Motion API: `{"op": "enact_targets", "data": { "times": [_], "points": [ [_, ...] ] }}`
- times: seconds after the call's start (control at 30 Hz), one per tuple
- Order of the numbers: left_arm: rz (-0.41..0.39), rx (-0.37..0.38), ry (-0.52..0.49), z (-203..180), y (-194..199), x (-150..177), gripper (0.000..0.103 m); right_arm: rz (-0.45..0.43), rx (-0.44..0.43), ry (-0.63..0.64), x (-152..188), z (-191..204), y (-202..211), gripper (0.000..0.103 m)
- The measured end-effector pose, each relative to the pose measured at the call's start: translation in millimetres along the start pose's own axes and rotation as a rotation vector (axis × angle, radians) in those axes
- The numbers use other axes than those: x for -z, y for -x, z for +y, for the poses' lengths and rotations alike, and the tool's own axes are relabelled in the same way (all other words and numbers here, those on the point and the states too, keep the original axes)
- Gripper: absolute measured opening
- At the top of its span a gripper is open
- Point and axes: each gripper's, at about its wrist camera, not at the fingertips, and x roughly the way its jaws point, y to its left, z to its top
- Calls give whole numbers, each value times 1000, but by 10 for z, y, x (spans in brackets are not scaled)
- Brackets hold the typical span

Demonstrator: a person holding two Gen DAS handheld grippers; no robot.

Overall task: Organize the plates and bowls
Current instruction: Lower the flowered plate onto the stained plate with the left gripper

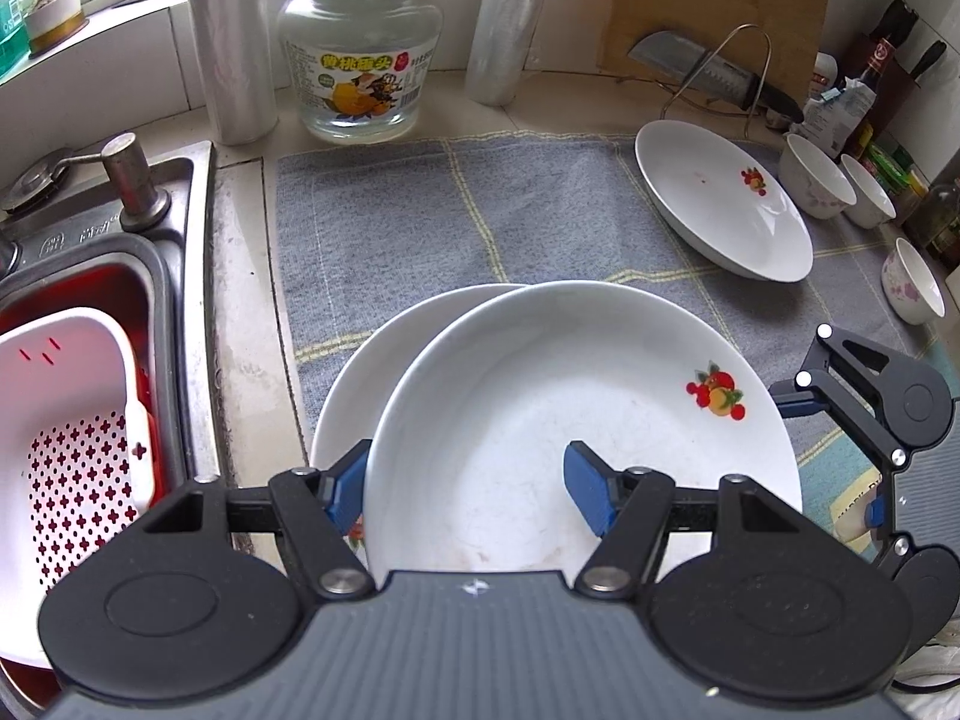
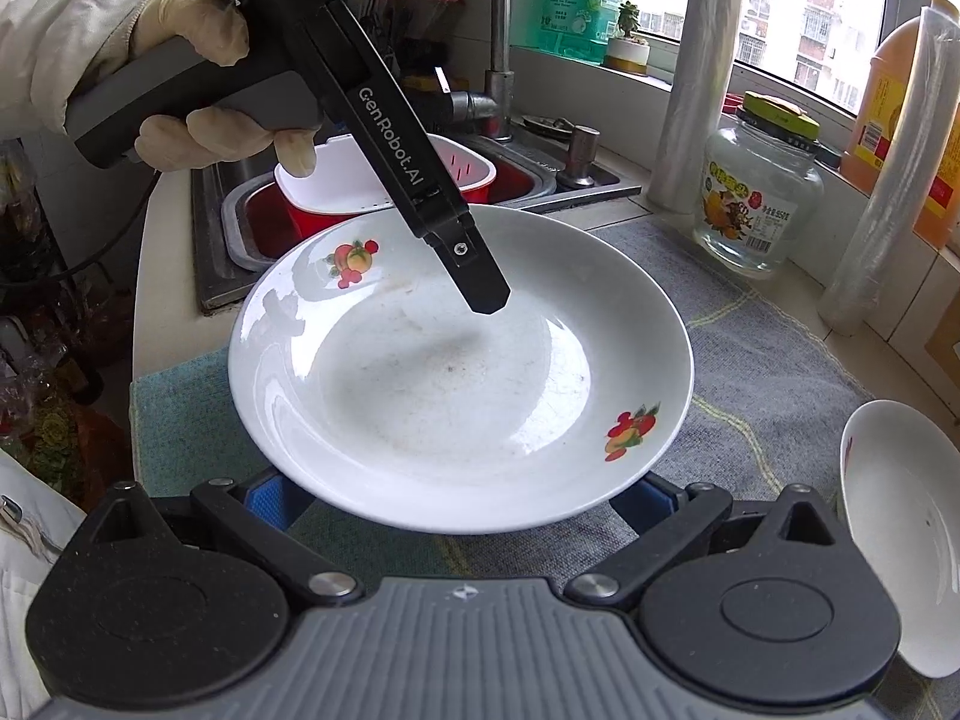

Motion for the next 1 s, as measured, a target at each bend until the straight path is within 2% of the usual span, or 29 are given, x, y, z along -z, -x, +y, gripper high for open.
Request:
{"op": "enact_targets", "data": {
  "times": [0.6, 1.0],
  "points": [
    [39, -1, -4, 95, -149, 7, 66, 25, -11, -46, -31, -41, -44, 103],
    [63, -8, -31, 37, -212, -38, 72, 23, -19, -72, -32, -36, 17, 103]
  ]
}}
